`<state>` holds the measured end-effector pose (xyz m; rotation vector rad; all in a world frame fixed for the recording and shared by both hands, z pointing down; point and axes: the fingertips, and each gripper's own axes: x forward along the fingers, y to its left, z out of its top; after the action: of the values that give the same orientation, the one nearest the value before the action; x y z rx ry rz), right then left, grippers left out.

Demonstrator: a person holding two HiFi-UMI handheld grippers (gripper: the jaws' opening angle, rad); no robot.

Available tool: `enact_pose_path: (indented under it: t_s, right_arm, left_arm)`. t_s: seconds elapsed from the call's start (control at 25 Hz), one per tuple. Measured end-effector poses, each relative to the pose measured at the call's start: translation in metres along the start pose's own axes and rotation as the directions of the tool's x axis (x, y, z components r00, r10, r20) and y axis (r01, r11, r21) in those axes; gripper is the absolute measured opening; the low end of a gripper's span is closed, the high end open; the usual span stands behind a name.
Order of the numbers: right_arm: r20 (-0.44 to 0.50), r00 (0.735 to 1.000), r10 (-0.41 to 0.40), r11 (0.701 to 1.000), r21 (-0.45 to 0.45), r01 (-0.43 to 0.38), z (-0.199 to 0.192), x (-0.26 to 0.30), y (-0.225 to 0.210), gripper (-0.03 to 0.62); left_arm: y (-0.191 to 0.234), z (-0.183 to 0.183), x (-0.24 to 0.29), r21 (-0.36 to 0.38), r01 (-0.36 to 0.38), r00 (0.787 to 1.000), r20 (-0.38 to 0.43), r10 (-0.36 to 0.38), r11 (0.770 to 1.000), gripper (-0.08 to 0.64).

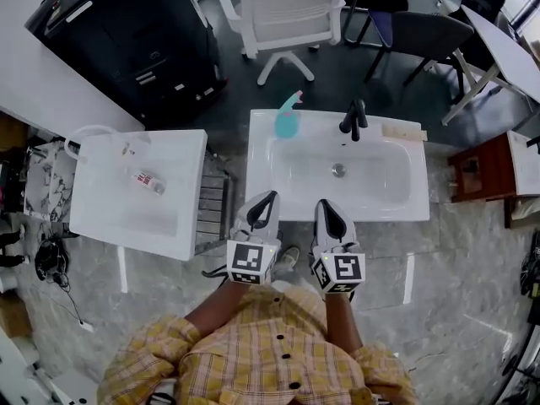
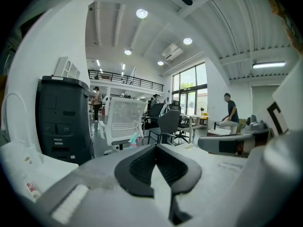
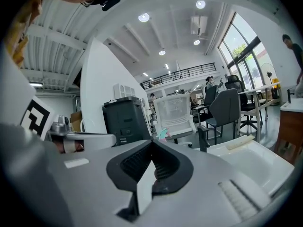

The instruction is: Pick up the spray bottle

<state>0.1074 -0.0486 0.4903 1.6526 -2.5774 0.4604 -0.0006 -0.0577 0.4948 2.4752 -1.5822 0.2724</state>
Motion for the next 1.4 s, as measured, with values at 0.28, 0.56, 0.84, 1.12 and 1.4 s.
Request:
enact_pose_path:
  t_s: [0.28, 0.56, 0.84, 1.12, 1.4]
  right_arm:
    - [-0.036, 0.999, -0.021, 1.0, -0.009, 0.021, 0.006, 0.042, -0.004, 0.002]
    - [-0.052, 0.997, -0.049, 0.999, 0.007, 0.05, 0.01, 0.079, -0.015, 0.002]
    - [-0.075, 0.994, -0.077, 0.997, 0.017, 0.078, 0.003, 0.105, -0.03, 0.002]
    - [-0.094, 0.991, -0.094, 0.995, 0.028, 0.097, -0.002, 0.128, -0.039, 0.002]
    - [-0.117, 0.986, -0.116, 0.992, 0.037, 0.121, -0.011, 0.142, -0.05, 0.002]
  left_arm:
    - [0.029, 0.006, 0.037, -0.013, 0.031, 0.999, -0.023, -0.032, 0.999, 0.0]
    - [0.052, 0.008, 0.076, -0.026, 0.051, 0.997, -0.053, -0.053, 0.998, 0.0]
    - [0.073, 0.001, 0.114, -0.019, 0.063, 0.994, -0.091, -0.065, 0.998, 0.0]
    - [0.088, -0.005, 0.154, 0.008, 0.093, 0.987, -0.131, -0.091, 0.996, 0.013]
    - [0.097, -0.011, 0.189, 0.032, 0.131, 0.979, -0.162, -0.125, 0.991, 0.081]
